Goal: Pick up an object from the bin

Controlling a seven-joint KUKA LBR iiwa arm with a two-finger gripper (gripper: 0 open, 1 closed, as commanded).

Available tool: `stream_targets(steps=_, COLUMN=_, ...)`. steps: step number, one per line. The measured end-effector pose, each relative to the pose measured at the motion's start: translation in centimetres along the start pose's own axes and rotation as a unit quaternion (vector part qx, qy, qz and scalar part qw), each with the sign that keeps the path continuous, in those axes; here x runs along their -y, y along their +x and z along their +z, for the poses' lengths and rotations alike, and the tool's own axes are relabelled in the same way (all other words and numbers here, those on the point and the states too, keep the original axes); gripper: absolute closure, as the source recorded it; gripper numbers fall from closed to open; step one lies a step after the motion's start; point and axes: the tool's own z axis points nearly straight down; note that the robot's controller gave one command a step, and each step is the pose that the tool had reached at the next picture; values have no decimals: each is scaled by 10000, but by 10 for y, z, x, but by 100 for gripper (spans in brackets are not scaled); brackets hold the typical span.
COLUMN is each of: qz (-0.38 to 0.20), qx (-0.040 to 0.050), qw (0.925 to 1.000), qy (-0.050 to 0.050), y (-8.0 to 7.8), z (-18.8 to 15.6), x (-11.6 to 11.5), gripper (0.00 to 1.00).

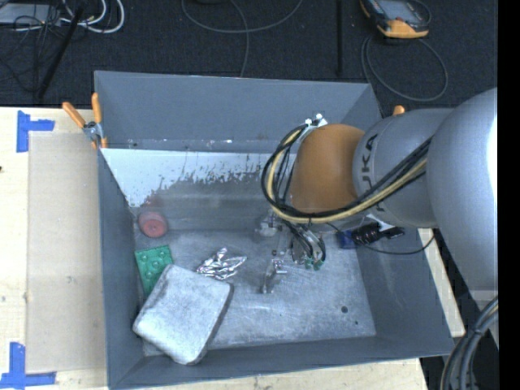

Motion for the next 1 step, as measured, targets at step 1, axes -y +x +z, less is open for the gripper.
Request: stream_targets(steps=1, qz=-89, qx=29, qw=10000, qy=-7, y=-7, z=2, x=-70, gripper=0)
